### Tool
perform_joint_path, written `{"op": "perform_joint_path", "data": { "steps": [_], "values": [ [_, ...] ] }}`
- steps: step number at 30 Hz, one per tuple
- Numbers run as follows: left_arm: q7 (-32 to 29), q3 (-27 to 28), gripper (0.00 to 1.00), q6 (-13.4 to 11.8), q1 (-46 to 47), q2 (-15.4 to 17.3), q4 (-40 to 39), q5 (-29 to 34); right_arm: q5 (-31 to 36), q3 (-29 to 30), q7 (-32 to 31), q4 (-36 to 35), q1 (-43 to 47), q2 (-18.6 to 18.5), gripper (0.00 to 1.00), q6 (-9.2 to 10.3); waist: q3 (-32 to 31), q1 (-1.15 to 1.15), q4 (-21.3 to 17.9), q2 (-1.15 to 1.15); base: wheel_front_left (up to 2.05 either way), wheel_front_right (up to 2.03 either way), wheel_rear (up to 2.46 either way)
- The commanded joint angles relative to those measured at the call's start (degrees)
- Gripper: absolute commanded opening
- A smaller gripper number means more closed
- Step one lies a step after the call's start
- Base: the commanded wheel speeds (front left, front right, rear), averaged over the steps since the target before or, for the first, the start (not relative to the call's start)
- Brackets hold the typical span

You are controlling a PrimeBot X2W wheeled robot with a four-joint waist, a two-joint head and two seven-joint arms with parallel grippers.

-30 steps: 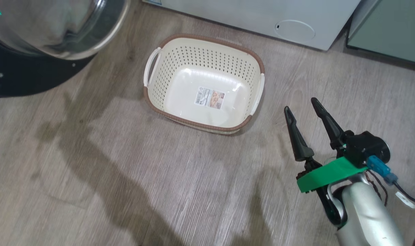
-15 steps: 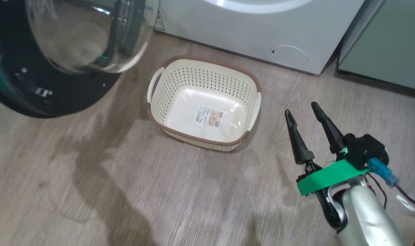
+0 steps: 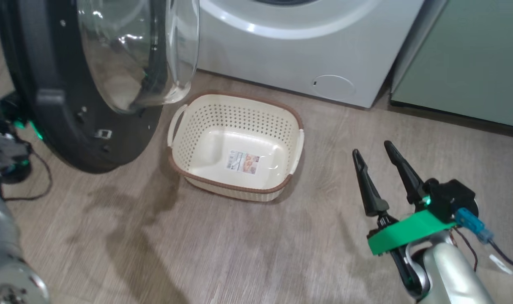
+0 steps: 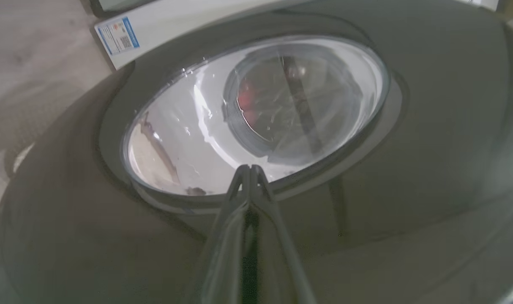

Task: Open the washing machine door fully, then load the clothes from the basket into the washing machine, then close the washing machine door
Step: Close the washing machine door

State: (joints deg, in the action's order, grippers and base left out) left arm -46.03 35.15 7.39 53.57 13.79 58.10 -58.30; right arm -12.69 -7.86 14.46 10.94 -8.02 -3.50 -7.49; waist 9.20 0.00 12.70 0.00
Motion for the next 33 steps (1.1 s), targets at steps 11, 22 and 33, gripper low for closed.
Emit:
{"op": "perform_joint_path", "data": {
  "steps": [11, 22, 33],
  "values": [
    [-6.7, -0.6, 0.0, 0.1, -4.7, -4.8, -9.6, -7.1, -0.7, -0.4, 0.5, -3.1, 0.8, 0.6, 1.0, 0.0, 0.5, 0.0, -5.2, 0.0, 0.0, 0.0, 0.0],
    [-10.0, -0.5, 0.0, -0.3, -7.9, -10.0, -15.1, -12.3, -1.2, -0.1, 0.5, -3.6, 1.1, 0.6, 1.0, 0.0, 2.1, 0.0, -11.7, 0.0, 0.0, 0.0, 0.0],
    [-2.3, -6.0, 0.0, -1.1, -5.5, -10.9, -13.8, -18.6, -1.9, 0.2, 0.5, -4.9, 1.1, 0.6, 1.0, 0.0, 5.3, 0.0, -19.7, 0.0, 0.0, 0.0, 0.0]
  ]
}}
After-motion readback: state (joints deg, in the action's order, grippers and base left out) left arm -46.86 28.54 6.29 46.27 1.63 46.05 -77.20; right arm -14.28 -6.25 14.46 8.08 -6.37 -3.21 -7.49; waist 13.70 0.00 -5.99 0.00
